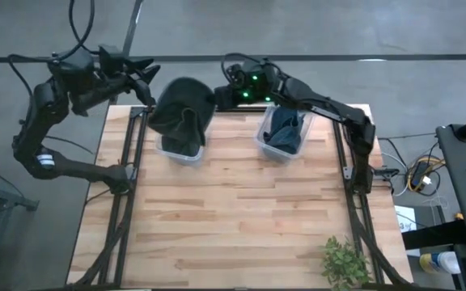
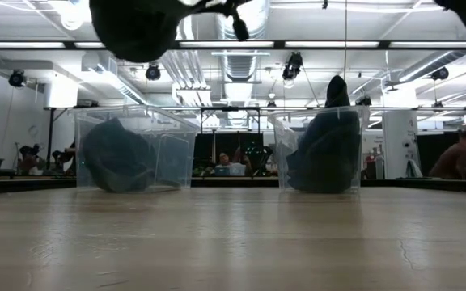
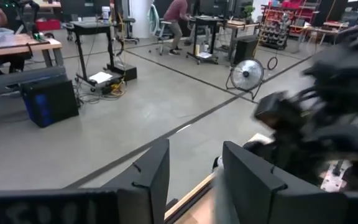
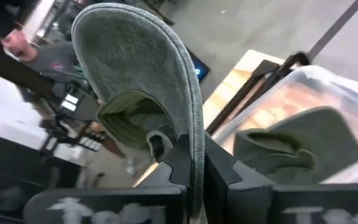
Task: Pick & Place hat
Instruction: Put the gray cap into the left transparent bin
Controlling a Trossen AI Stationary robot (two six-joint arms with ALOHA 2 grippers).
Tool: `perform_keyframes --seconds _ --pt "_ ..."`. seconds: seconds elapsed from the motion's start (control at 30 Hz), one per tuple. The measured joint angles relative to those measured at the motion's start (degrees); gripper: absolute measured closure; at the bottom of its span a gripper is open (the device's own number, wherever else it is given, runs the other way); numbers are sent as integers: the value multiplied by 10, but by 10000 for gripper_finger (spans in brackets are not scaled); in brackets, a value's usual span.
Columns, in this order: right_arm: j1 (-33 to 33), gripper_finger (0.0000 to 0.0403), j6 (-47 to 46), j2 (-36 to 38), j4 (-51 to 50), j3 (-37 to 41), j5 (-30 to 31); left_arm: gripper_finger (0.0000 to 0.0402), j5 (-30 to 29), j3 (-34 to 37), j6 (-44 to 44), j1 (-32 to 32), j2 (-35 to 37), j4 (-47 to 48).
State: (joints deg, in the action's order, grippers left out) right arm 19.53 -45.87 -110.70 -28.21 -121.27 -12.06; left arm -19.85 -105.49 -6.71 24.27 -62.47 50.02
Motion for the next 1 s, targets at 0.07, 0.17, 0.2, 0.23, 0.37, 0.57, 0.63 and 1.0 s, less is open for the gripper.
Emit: perform_keyframes --seconds 0.07,0.17,0.2,0.23,0.37,0.57,0.63,1.0 --pt "8 394 -16 -21 22 0 -21 260 2 0 -10 0 2 0" --pt "17 393 -42 -56 47 0 -41 260 5 0 -22 0 4 1" --pt "21 392 -48 -69 52 0 -48 260 7 0 -24 0 6 1" --pt "24 392 -52 -80 57 0 -52 260 8 0 -26 0 6 1" --pt "40 392 -67 -115 63 0 -81 260 9 0 -27 0 5 2" --pt "51 391 -65 -146 57 0 -56 260 9 0 -27 0 4 7" --pt "55 391 -61 -147 58 0 -47 260 9 0 -27 0 4 12" --pt "66 390 11 -147 -26 0 -20 260 9 2 -26 -1 -3 25"
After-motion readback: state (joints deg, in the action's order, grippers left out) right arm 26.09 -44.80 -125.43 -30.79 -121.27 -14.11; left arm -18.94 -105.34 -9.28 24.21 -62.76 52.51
